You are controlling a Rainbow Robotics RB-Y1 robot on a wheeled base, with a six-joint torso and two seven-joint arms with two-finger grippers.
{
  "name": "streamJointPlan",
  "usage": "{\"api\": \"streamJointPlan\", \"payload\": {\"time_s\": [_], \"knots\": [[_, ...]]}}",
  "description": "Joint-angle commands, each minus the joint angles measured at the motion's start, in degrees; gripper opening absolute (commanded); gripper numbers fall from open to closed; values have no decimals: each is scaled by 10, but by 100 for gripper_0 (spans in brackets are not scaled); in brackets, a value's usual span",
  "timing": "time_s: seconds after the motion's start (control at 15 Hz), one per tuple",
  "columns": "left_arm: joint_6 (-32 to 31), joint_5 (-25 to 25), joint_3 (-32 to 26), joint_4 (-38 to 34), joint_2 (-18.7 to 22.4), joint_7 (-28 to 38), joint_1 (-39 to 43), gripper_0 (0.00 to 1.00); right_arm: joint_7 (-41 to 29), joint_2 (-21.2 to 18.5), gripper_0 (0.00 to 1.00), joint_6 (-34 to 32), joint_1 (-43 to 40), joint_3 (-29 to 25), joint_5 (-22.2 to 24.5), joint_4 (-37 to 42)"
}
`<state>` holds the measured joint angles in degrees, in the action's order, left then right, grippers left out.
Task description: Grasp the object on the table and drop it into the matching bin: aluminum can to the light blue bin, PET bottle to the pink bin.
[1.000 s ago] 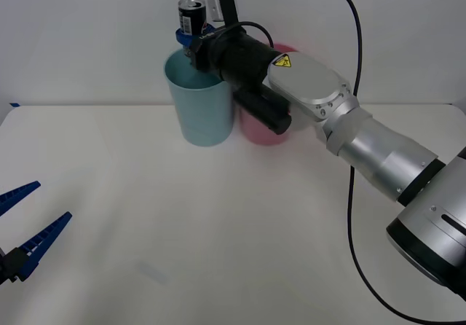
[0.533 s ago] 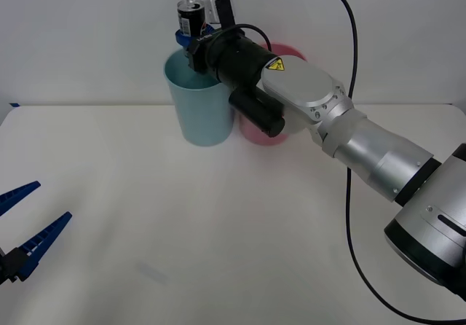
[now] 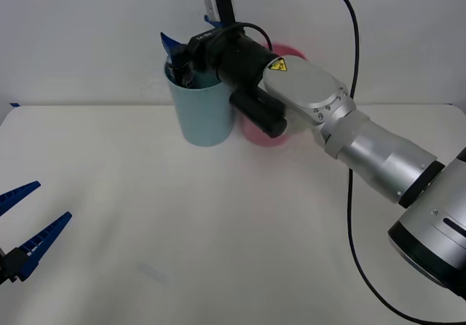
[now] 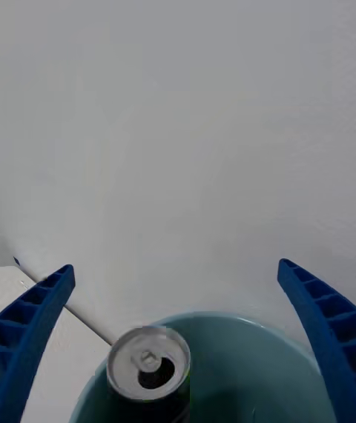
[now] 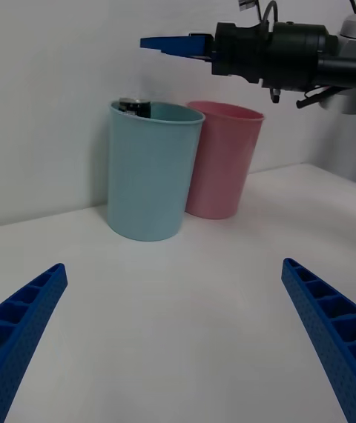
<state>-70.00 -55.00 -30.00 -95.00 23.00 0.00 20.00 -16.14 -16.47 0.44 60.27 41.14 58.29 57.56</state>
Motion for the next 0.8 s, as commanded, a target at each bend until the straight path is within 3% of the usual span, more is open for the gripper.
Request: {"api": "streamJointPlan", "payload": {"time_s": [0.07, 0.47, 0.8], "knots": [[0, 0, 0, 0, 0, 0, 0, 100, 1, -30, 100, -1, -38, 0, 0, 69], [0, 0, 0, 0, 0, 0, 0, 100, 3, -140, 100, -3, -164, 0, 1, 265], [0, 0, 0, 0, 0, 0, 0, 100, 11, -244, 100, -3, -301, -30, 0, 437]]}}
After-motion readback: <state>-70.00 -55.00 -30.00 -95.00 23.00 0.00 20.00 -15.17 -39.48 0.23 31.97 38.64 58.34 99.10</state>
